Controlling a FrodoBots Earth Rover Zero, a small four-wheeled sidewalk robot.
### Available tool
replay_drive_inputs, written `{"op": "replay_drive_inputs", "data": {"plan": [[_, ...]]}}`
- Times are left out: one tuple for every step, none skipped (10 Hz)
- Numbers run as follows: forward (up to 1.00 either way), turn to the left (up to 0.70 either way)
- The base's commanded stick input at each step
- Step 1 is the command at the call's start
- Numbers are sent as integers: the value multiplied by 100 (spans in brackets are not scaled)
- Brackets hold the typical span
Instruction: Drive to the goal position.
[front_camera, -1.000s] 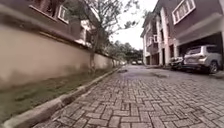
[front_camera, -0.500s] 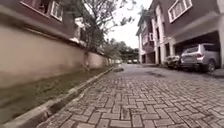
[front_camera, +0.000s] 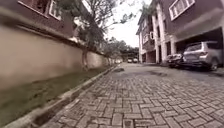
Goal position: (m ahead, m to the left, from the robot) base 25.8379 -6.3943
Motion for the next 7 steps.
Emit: {"op": "replay_drive_inputs", "data": {"plan": [[50,0],[50,0],[50,0],[50,0],[50,0],[50,0],[50,0]]}}
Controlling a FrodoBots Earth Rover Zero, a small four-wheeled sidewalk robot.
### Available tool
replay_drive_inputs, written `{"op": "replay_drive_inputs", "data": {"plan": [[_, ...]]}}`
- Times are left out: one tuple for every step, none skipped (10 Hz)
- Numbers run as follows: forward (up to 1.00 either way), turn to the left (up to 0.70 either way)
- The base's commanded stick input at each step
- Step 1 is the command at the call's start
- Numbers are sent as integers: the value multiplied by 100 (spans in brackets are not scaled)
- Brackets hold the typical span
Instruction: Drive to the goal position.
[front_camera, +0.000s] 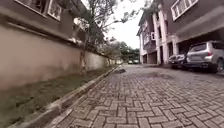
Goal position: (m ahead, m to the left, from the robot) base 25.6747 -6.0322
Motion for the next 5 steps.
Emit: {"op": "replay_drive_inputs", "data": {"plan": [[50,0],[50,-35],[50,-38],[50,-4],[50,0]]}}
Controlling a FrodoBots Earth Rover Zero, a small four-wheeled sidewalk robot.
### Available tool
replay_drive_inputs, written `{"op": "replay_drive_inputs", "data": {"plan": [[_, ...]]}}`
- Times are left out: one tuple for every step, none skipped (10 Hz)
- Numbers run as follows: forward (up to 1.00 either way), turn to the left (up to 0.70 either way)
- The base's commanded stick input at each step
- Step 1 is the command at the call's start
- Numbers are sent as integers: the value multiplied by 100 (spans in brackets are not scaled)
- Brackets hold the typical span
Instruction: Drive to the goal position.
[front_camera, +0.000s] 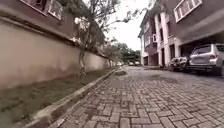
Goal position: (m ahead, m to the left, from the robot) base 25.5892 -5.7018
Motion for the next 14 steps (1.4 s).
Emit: {"op": "replay_drive_inputs", "data": {"plan": [[50,0],[50,0],[50,0],[50,0],[50,0],[50,0],[50,0],[50,0],[50,0],[50,0],[50,0],[50,0],[50,0],[50,0]]}}
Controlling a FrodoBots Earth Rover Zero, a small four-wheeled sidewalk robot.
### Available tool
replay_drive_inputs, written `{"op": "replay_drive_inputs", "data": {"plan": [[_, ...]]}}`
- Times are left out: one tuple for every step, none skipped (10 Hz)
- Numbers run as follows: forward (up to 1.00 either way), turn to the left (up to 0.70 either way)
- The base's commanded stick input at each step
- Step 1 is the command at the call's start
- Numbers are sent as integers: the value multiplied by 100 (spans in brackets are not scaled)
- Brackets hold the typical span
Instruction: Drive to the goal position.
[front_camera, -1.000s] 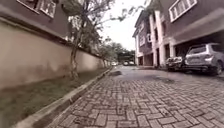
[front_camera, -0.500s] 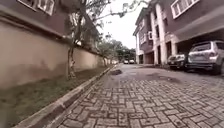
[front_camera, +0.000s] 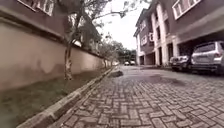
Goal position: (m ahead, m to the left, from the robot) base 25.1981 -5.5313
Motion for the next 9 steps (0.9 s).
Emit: {"op": "replay_drive_inputs", "data": {"plan": [[50,0],[50,0],[50,-17],[50,0],[50,0],[50,0],[50,0],[50,0],[50,-2]]}}
